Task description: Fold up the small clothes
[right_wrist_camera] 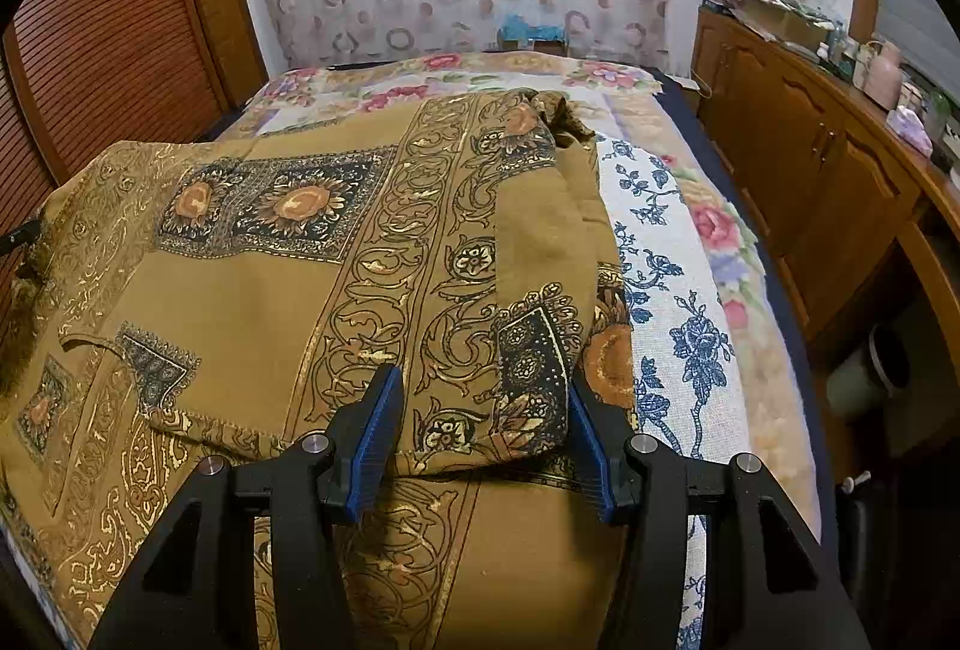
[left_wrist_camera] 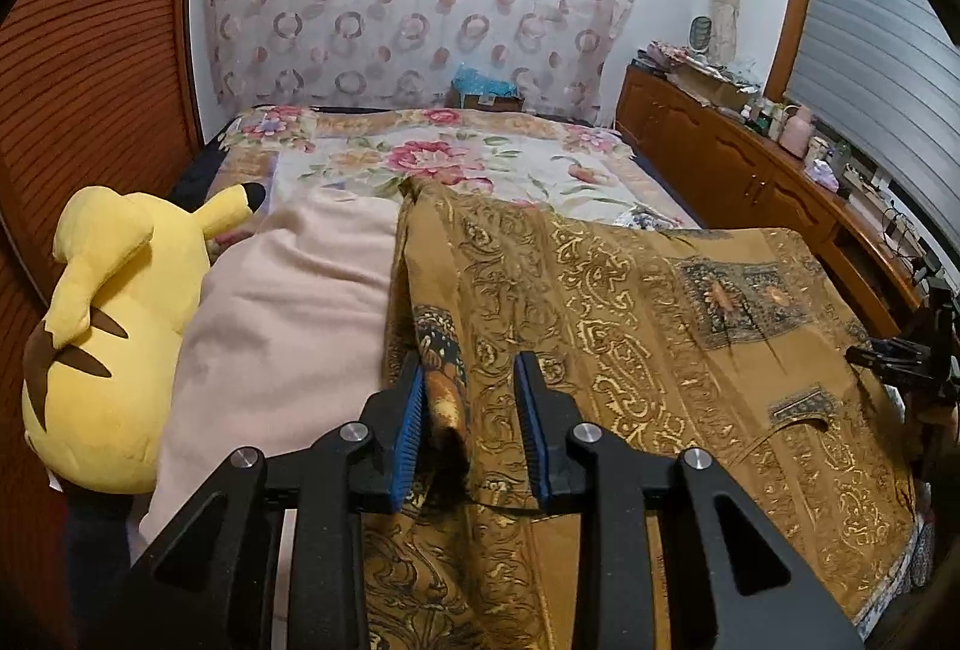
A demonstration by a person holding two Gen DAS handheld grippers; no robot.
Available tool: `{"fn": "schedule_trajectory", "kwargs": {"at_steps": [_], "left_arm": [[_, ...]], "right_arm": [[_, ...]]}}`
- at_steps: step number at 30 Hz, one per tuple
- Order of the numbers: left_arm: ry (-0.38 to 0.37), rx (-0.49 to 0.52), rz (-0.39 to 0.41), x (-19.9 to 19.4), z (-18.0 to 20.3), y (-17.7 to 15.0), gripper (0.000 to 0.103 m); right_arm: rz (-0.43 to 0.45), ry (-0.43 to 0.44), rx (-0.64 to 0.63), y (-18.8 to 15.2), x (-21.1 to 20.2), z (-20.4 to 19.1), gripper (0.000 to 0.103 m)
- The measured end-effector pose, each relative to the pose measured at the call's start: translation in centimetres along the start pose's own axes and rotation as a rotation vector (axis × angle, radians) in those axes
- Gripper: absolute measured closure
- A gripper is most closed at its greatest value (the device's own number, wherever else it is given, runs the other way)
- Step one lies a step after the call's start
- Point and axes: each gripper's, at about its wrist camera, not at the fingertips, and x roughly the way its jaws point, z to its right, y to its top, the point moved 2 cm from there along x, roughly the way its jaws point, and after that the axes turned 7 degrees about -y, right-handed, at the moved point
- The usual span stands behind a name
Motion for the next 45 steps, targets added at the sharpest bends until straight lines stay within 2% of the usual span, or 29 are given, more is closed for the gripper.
{"fn": "schedule_trajectory", "kwargs": {"at_steps": [6,11,15,18,19,20,21,22,23,25,28,38,45], "left_arm": [[-0.005,0.022,0.01,-0.7,0.8,0.5,0.072],[0.033,0.05,-0.038,-0.2,1.3,0.3,0.072],[0.049,0.002,-0.095,1.5,0.0,-0.5,0.072],[0.049,-0.005,-0.104,2.2,-0.6,-0.8,0.072],[0.044,-0.008,-0.106,2.3,-0.7,-0.9,0.072],[0.039,-0.008,-0.112,2.5,-0.8,-0.9,0.078],[0.042,-0.004,-0.122,2.8,-0.9,-0.9,0.085],[0.048,0.0,-0.126,2.9,-0.9,-0.9,0.088],[0.049,0.003,-0.121,3.0,-0.9,-0.9,0.097],[0.041,0.001,-0.114,2.8,-0.7,-0.8,0.099],[0.022,-0.004,-0.081,2.0,-0.2,-0.5,0.099],[0.003,-0.024,0.014,-2.7,0.5,-0.3,0.1],[-0.006,-0.001,0.063,-6.2,1.7,-1.7,0.1]], "right_arm": [[0.001,0.0,0.0,0.0,0.0,0.0,0.047],[0.002,0.002,0.001,0.0,0.0,0.0,0.047],[0.002,0.006,0.003,0.0,0.0,0.1,0.047],[0.002,0.004,0.003,0.0,0.0,0.1,0.048],[0.002,-0.002,0.001,0.0,0.0,0.1,0.05],[0.002,-0.009,-0.002,0.0,0.0,0.2,0.052],[0.007,-0.013,-0.006,0.1,-0.1,0.2,0.058],[0.013,-0.009,-0.017,0.2,-0.2,0.1,0.067],[0.014,-0.003,-0.031,0.3,-0.2,0.0,0.072],[0.021,-0.007,-0.051,0.7,-0.4,-0.2,0.089],[0.048,0.011,-0.059,1.4,-1.1,-0.3,0.098],[0.132,0.064,-0.005,1.7,-4.3,0.8,0.1],[0.179,0.073,-0.012,-0.3,-6.7,1.2,0.1]]}}
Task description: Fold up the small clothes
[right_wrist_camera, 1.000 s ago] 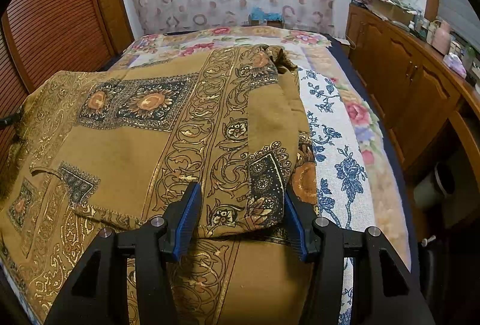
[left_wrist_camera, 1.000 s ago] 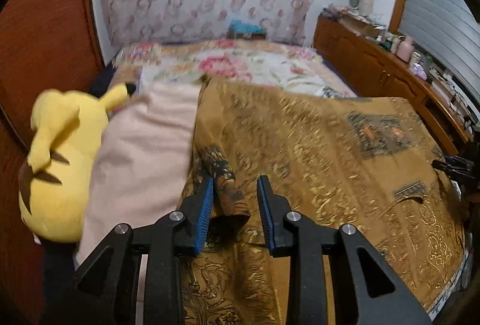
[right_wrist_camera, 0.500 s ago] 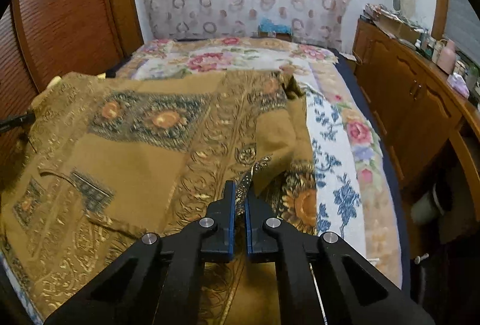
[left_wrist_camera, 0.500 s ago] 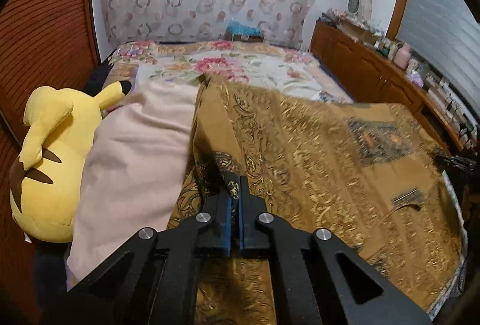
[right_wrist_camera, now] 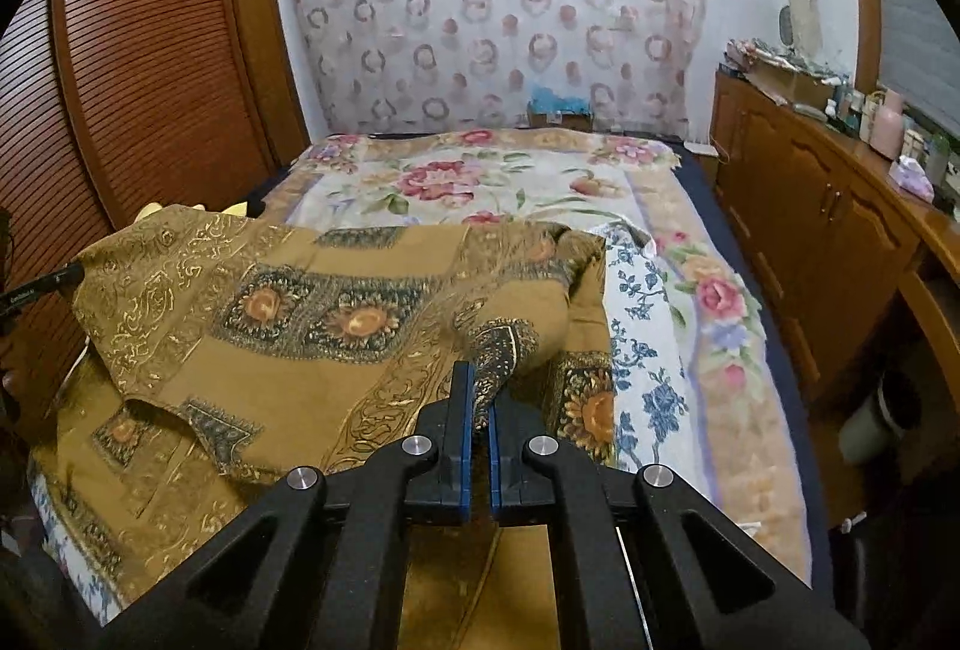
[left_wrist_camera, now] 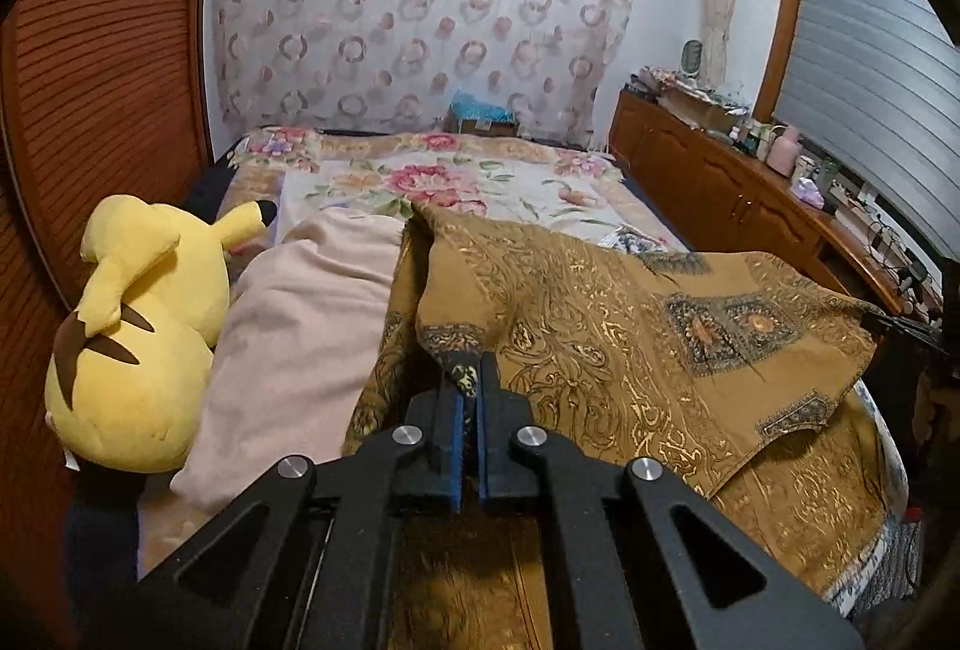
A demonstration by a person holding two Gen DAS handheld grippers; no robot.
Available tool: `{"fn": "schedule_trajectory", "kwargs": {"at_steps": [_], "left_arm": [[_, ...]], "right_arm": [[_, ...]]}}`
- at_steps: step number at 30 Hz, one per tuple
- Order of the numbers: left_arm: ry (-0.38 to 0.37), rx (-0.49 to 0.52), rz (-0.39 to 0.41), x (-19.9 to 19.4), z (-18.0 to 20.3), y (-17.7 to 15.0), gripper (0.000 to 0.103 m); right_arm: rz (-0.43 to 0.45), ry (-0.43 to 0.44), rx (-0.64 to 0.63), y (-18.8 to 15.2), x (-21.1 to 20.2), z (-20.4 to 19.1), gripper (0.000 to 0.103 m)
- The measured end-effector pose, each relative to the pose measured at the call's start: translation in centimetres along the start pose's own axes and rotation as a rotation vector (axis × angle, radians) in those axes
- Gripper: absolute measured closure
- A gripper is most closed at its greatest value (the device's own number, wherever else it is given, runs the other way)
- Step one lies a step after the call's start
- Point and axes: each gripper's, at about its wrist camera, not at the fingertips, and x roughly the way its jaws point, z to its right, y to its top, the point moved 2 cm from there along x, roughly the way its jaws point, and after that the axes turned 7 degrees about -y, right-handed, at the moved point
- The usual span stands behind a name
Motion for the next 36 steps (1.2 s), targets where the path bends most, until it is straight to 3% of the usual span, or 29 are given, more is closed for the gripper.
{"fn": "schedule_trajectory", "kwargs": {"at_steps": [13,22,36], "left_arm": [[-0.005,-0.013,0.038,-3.4,0.8,-5.8,0.1],[-0.002,0.005,0.069,-6.8,1.8,-7.7,0.1],[0.032,-0.035,-0.03,-6.0,-0.1,-11.9,0.099]], "right_arm": [[0.016,-0.016,-0.004,-5.6,-3.3,0.0,0.1],[0.061,-0.036,-0.007,-6.9,-7.0,-0.7,0.1],[-0.035,-0.039,-0.033,-8.9,-5.7,-0.6,0.1]]}}
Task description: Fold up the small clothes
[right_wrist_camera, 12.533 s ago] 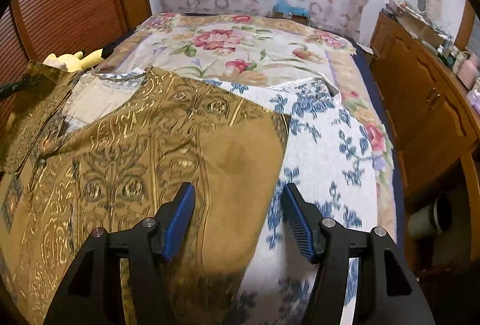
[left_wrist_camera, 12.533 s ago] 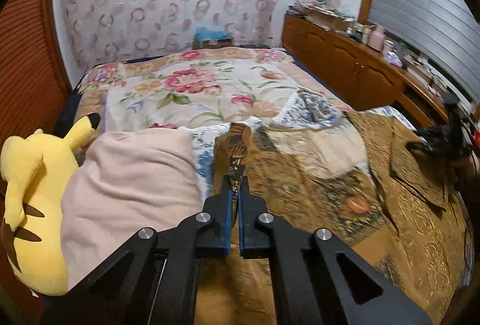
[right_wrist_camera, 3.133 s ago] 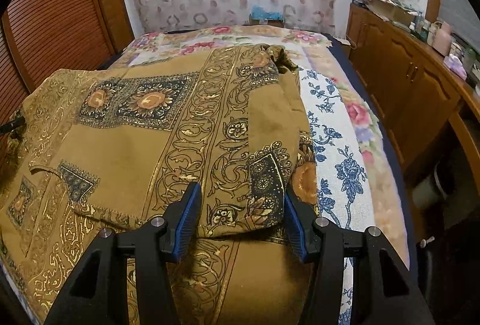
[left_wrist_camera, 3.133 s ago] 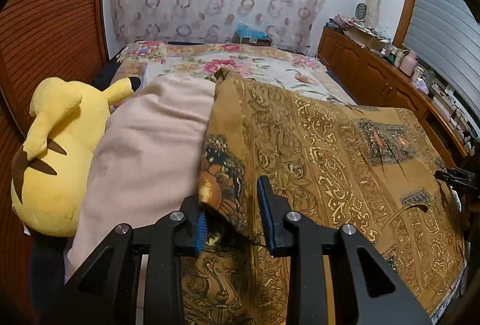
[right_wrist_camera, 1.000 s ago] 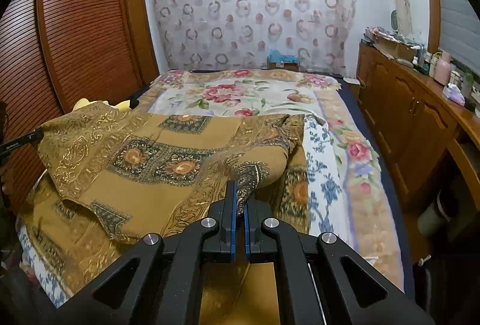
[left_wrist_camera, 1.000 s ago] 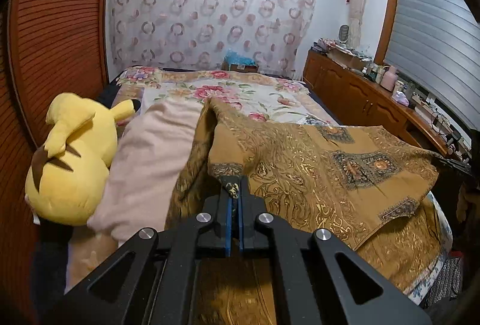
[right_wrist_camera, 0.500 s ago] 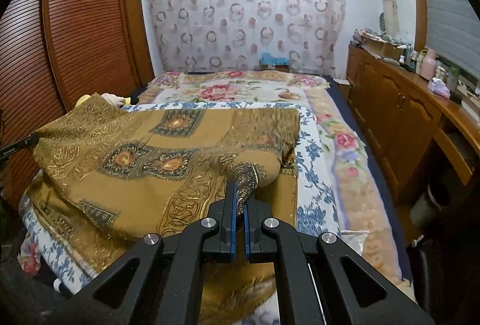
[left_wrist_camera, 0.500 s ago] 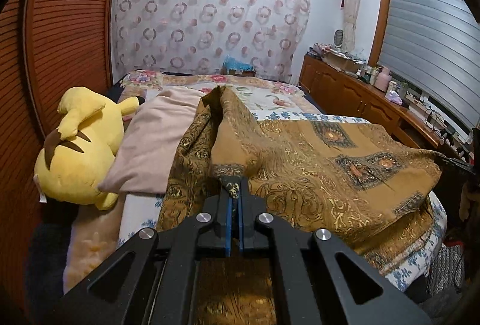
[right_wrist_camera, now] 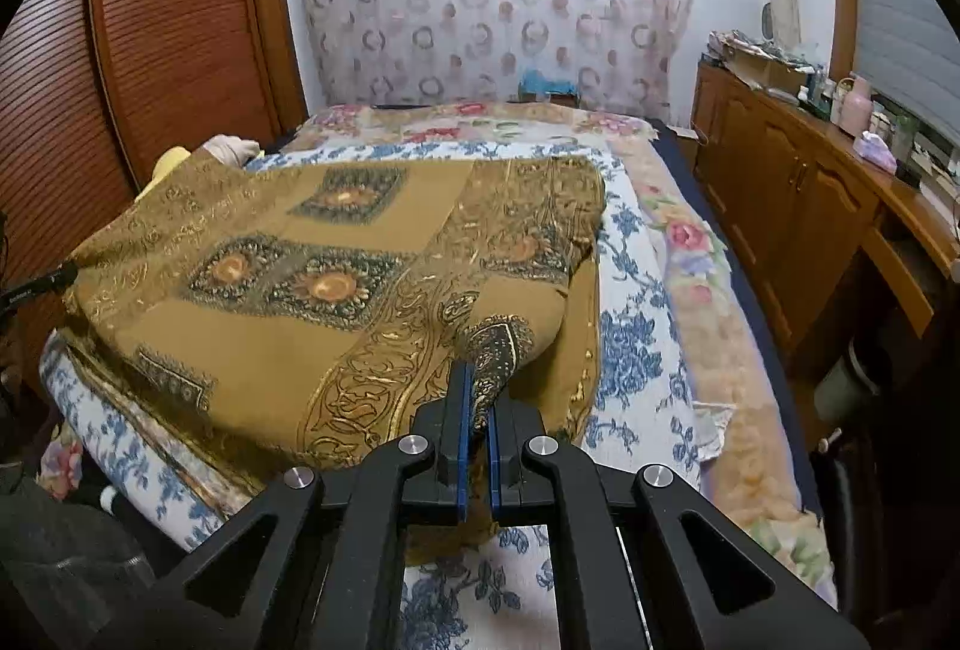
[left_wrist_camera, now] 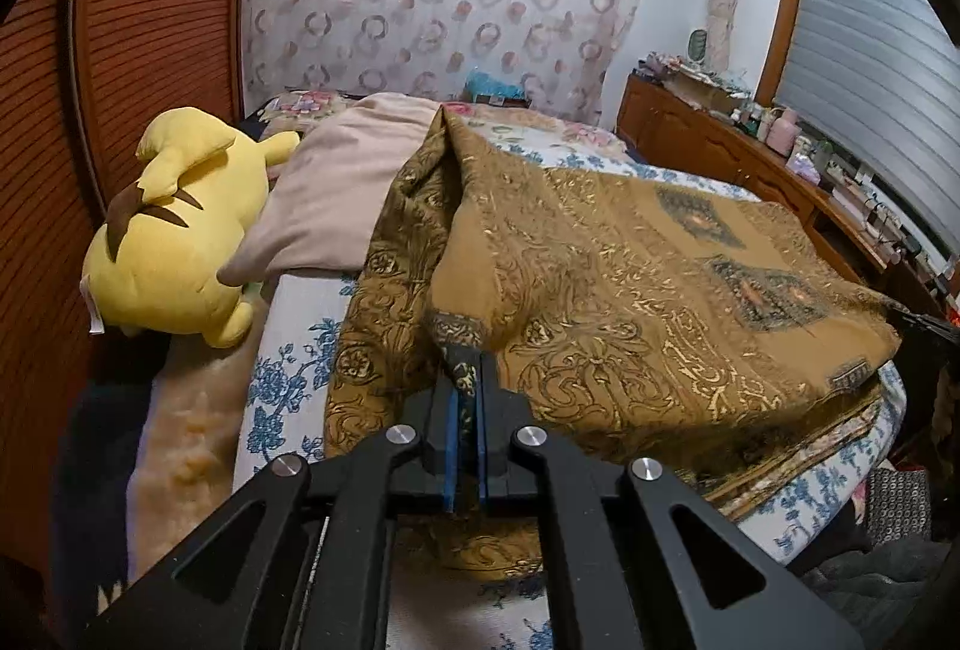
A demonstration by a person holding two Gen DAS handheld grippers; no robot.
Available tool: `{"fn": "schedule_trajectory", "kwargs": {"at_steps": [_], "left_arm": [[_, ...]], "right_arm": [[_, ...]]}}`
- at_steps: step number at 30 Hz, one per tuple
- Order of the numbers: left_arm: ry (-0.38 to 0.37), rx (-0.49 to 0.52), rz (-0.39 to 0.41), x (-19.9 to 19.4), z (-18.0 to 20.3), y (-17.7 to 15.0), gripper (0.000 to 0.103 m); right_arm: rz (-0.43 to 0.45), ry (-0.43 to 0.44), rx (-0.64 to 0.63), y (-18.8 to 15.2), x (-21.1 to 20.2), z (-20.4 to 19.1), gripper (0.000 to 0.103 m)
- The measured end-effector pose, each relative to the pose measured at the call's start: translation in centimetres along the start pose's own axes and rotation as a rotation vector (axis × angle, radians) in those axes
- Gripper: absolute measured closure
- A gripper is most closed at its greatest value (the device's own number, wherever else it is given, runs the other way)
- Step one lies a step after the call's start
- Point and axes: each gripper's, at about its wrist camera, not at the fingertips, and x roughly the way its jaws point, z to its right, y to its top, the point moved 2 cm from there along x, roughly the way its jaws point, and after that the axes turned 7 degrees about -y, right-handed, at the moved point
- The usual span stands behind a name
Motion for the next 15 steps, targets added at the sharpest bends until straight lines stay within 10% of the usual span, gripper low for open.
{"fn": "schedule_trajectory", "kwargs": {"at_steps": [6,10,15], "left_arm": [[0.023,0.018,-0.003,-0.3,0.5,0.1,0.085],[0.038,0.029,0.016,-1.0,0.5,0.4,0.064],[0.038,0.038,0.01,-0.6,0.3,0.5,0.05]], "right_arm": [[-0.006,-0.036,-0.034,0.7,0.0,-0.3,0.092],[0.042,-0.08,-0.035,2.2,-1.2,0.1,0.056],[0.073,-0.07,-0.072,3.0,-2.0,-0.8,0.044]]}}
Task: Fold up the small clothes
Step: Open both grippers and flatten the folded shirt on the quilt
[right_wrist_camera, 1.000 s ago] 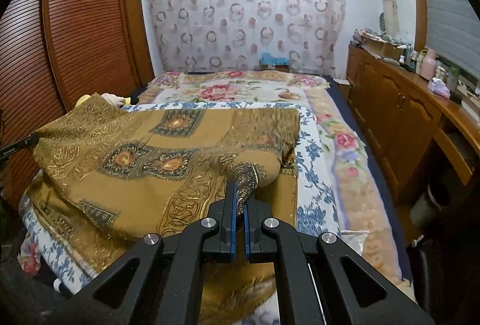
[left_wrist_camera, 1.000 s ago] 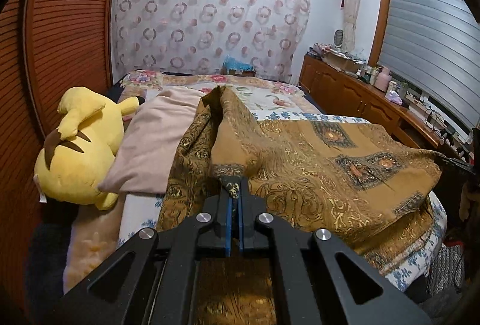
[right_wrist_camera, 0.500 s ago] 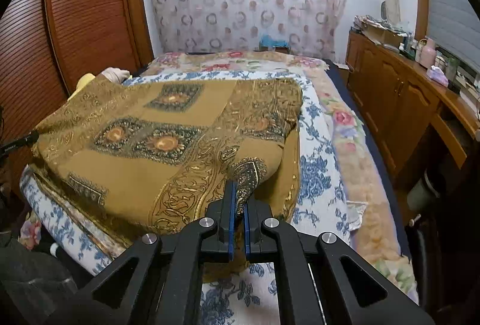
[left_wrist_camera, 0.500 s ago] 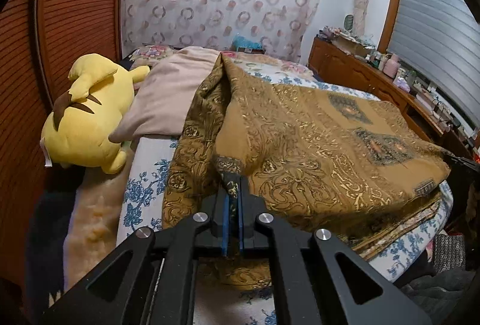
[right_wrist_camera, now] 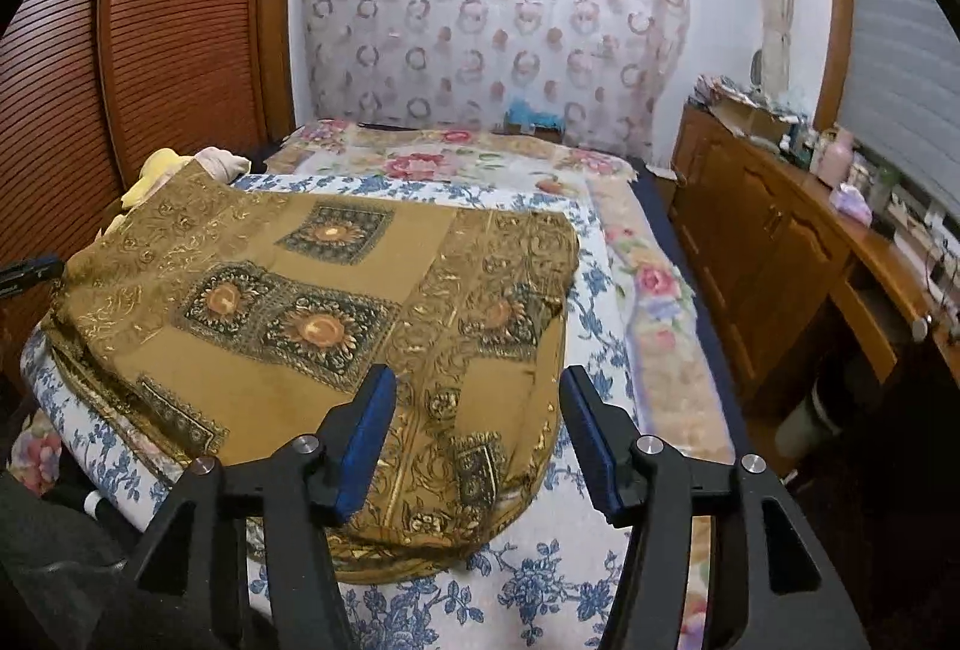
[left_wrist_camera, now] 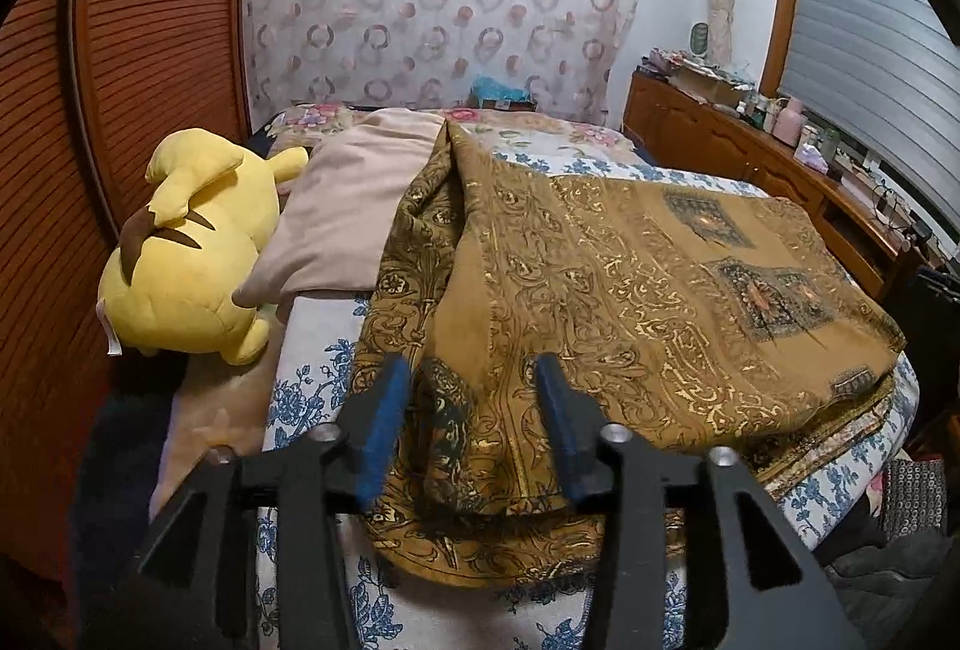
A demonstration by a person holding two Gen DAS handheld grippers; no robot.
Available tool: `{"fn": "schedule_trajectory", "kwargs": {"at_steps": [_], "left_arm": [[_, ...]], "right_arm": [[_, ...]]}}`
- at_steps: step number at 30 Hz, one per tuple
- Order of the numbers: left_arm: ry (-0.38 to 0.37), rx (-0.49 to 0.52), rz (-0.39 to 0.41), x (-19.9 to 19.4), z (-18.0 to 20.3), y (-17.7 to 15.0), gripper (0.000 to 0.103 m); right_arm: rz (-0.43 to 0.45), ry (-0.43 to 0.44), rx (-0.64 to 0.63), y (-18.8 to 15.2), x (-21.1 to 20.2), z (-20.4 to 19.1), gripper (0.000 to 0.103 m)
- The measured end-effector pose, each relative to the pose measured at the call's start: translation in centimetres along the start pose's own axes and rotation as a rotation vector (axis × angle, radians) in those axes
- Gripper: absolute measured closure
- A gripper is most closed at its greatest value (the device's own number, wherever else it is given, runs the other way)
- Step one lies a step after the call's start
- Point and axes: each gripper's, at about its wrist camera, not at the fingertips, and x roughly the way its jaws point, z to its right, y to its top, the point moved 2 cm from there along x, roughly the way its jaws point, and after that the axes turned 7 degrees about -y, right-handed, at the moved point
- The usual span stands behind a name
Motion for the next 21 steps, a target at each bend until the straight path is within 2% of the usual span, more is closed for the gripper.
{"fn": "schedule_trajectory", "kwargs": {"at_steps": [4,6,7,11,14,21], "left_arm": [[0.0,-0.014,-0.015,0.6,-0.4,-0.4,0.049],[0.0,-0.017,-0.023,0.8,-0.6,-0.6,0.038],[-0.003,-0.02,-0.028,0.9,-0.7,-0.8,0.037],[0.008,-0.028,-0.044,1.3,-1.2,-1.2,0.035],[0.044,-0.039,-0.057,1.6,-1.7,-1.5,0.035],[0.051,-0.073,-0.067,1.8,-2.8,-2.1,0.035]], "right_arm": [[-0.003,0.031,-0.017,0.3,0.8,-1.4,0.044],[-0.005,0.054,-0.016,0.0,1.4,-2.0,0.044],[-0.008,0.069,-0.016,0.1,1.9,-2.6,0.044],[-0.032,0.116,-0.03,0.2,4.3,-4.2,0.044],[-0.056,0.154,-0.053,0.2,5.4,-5.8,0.044],[-0.091,0.192,-0.108,1.0,8.3,-8.8,0.044]]}}
